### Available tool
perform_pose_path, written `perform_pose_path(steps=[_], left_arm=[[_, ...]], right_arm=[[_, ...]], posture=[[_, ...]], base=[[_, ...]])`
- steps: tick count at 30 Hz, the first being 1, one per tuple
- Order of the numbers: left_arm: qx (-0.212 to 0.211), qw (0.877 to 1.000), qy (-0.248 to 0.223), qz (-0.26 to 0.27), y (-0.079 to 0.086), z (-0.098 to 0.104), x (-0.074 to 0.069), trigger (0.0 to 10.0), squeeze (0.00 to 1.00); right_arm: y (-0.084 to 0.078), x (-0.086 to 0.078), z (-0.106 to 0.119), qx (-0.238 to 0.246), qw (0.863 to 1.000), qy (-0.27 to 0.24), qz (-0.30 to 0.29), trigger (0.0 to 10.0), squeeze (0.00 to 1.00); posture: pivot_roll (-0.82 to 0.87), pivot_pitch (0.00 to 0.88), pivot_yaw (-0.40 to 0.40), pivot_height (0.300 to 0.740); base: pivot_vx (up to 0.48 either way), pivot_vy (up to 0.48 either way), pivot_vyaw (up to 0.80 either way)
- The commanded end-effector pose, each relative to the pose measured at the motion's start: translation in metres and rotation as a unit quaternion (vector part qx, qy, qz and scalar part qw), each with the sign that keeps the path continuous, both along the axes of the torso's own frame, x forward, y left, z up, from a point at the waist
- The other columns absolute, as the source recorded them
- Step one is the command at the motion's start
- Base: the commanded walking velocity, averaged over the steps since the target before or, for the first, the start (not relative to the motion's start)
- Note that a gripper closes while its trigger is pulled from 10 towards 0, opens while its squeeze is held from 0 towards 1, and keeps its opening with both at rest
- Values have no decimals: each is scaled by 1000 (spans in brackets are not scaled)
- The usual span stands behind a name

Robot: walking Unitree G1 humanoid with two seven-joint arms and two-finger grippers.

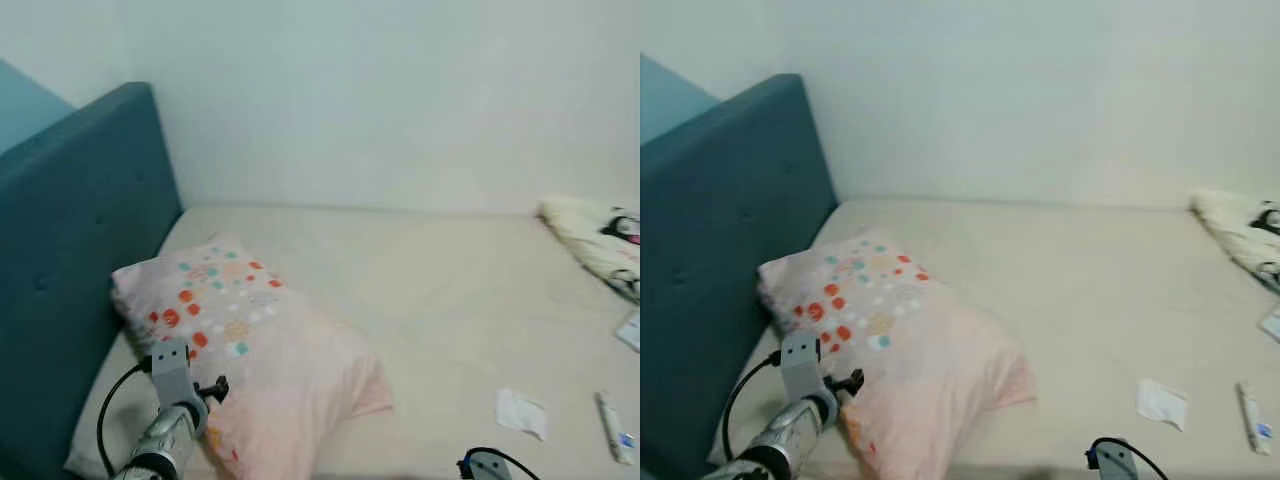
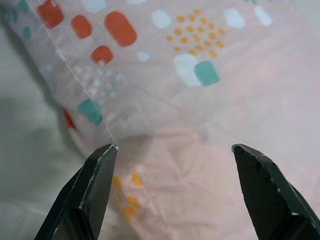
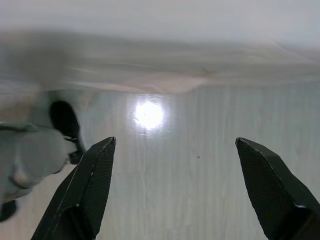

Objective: Clean up the room

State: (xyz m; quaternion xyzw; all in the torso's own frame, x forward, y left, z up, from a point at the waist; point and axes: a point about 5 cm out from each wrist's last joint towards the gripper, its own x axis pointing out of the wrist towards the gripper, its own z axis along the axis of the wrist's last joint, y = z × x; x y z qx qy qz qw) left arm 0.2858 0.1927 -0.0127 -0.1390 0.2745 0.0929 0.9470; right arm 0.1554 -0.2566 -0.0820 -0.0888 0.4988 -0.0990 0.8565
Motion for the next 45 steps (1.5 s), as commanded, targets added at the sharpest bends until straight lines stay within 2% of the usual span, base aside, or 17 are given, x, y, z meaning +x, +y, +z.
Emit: perform_pose_path(steps=[1, 9, 10, 14, 24, 28, 30, 32, 33, 34, 35, 36, 37, 40, 41, 45], left_arm=[[1, 1000, 11, 19, 10, -3, -4, 10000, 1000], [-4, 997, 35, 63, 17, -7, -10, 10000, 1000], [-11, 997, 38, 64, 16, -8, -11, 10000, 0], [-39, 995, 46, 79, 16, -14, -17, 10000, 0], [-55, 989, 69, 118, 20, -22, -27, 10000, 0], [-64, 987, 75, 126, 19, -24, -30, 10000, 0], [-58, 987, 79, 126, 20, -25, -32, 10000, 0], [-58, 987, 79, 126, 20, -25, -32, 10000, 0], [-57, 987, 80, 127, 20, -26, -32, 10000, 0], [-57, 987, 80, 127, 20, -26, -32, 10000, 0], [-57, 987, 81, 128, 21, -26, -33, 10000, 0], [-57, 986, 83, 131, 22, -27, -35, 10000, 0], [-59, 986, 82, 134, 22, -27, -35, 10000, 0], [-65, 985, 79, 141, 23, -28, -36, 10000, 0], [-65, 985, 79, 141, 23, -28, -36, 10000, 0], [-81, 984, 61, 147, 21, -24, -32, 10000, 0]], right_arm=[[5, 0, -2, 13, 1000, -1, -6, 10000, 0], [7, 1, -1, 15, 1000, -13, -1, 10000, 0], [7, 1, -1, 15, 1000, -13, -3, 10000, 0], [3, 3, 0, 21, 999, -10, -28, 10000, 0], [-7, 23, 12, 25, 998, -42, -38, 10000, 0], [-9, 36, 20, 30, 996, -70, -42, 10000, 0], [-7, 56, 32, 53, 991, -113, -41, 10000, 0], [-7, 56, 32, 53, 991, -113, -41, 10000, 0], [-5, 67, 39, 66, 988, -137, -34, 10000, 0], [-5, 67, 39, 66, 988, -137, -34, 10000, 0], [-3, 83, 49, 79, 982, -171, -21, 10000, 0], [0, 107, 69, 98, 969, -225, 3, 10000, 0], [2, 119, 81, 113, 960, -254, 18, 10000, 0], [8, 137, 100, 140, 943, -298, 48, 10000, 0], [8, 137, 100, 140, 943, -298, 48, 10000, 0], [19, 159, 129, 189, 909, -359, 93, 10000, 0]], posture=[[28, 0, -5, 740], [28, 0, -5, 740], [21, 0, -8, 740], [21, 0, -8, 736], [10, 0, -10, 691], [4, 0, -13, 676], [5, 0, -15, 666], [5, 0, -15, 666], [3, 0, -17, 661], [3, 0, -17, 661], [-1, 0, -16, 656], [-1, 0, -16, 646], [-5, 0, -17, 641], [-8, 0, -18, 626], [-8, 0, -18, 626], [-22, 0, -25, 606]], base=[[0, 0, -756], [0, 0, -555], [0, 0, 0], [0, 0, 0], [0, 0, 0], [0, 0, 0], [0, 0, 0], [0, 0, 0], [0, 0, 0], [0, 0, 0], [0, 0, 0], [0, 0, 0], [0, 0, 0], [0, 0, 0], [0, 0, 0], [0, 0, 0]])
